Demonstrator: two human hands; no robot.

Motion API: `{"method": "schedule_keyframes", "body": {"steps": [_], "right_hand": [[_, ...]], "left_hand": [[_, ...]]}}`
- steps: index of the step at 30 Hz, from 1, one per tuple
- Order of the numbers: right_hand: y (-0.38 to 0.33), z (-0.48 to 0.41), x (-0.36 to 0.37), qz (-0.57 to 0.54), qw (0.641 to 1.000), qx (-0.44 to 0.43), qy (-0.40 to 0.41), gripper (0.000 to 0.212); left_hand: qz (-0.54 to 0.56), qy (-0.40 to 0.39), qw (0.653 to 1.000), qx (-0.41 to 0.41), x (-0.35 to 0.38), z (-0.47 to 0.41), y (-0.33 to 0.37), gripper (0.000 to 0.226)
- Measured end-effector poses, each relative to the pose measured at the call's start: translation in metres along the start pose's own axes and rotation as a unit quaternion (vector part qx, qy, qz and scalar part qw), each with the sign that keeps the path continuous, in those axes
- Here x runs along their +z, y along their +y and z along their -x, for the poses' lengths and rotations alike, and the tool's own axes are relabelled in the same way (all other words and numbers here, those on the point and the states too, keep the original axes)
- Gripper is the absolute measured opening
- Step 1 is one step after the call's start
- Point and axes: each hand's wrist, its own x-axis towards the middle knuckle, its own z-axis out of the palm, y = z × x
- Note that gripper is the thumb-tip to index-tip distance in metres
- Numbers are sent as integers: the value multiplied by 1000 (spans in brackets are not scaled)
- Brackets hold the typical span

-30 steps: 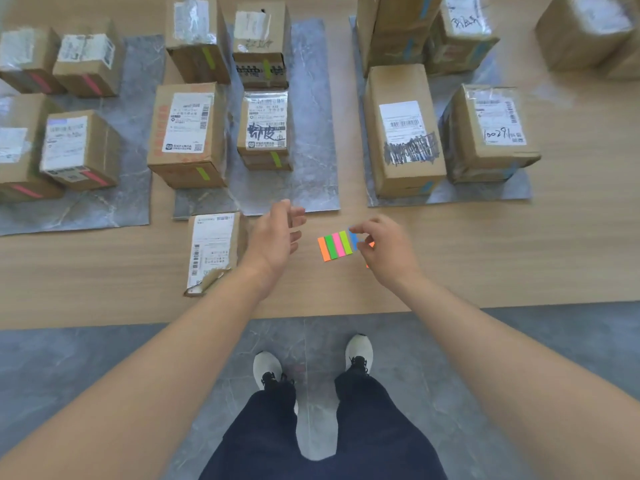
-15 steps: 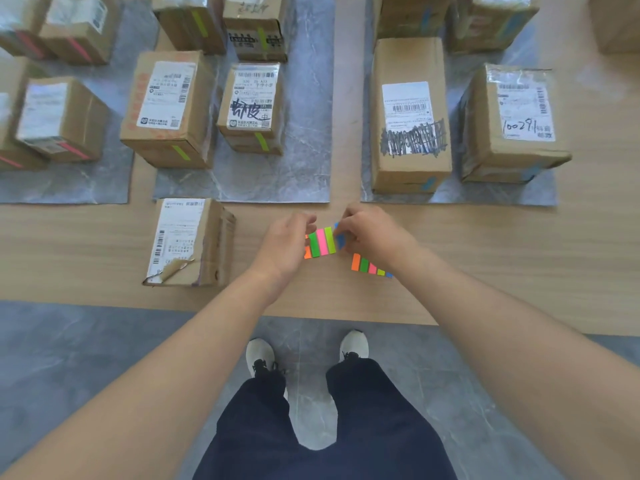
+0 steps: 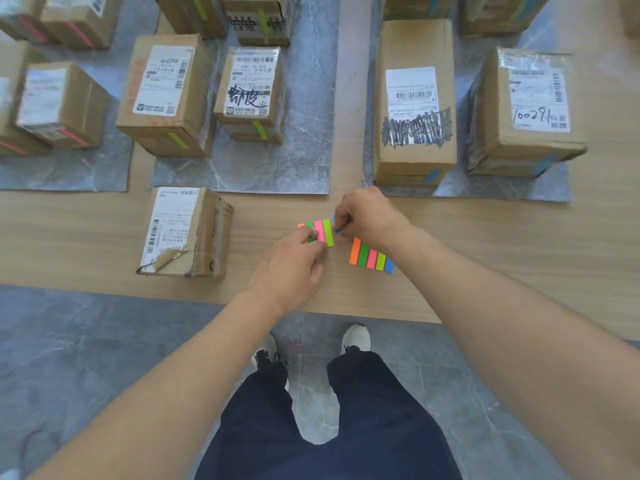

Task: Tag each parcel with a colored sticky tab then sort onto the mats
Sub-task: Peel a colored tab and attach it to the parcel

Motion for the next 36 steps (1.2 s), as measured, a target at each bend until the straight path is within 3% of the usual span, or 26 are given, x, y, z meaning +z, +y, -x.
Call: {"method": "schedule_keyframes", "body": {"steps": [7, 16, 19, 23, 31, 36], "right_hand": [[4, 9, -3, 23, 998, -57, 8, 14], [9, 19, -1, 94, 988, -118, 38, 22], [11, 18, 1, 61, 989, -126, 47, 20], [14, 15, 2, -17, 995, -76, 55, 19], [15, 13, -5, -102, 993, -35, 40, 23], [18, 13, -4, -125, 991, -32, 39, 22]], "left_hand": [[18, -2, 999, 26, 3, 8, -10, 41], [17, -5, 1000, 25, 2, 6, -11, 43], [11, 0, 1000, 28, 2, 5, -12, 40], [-2, 2, 999, 37, 2, 2, -14, 38], [-80, 7, 995, 59, 4, -4, -11, 65], [-96, -2, 993, 65, 12, -6, -13, 67]]}}
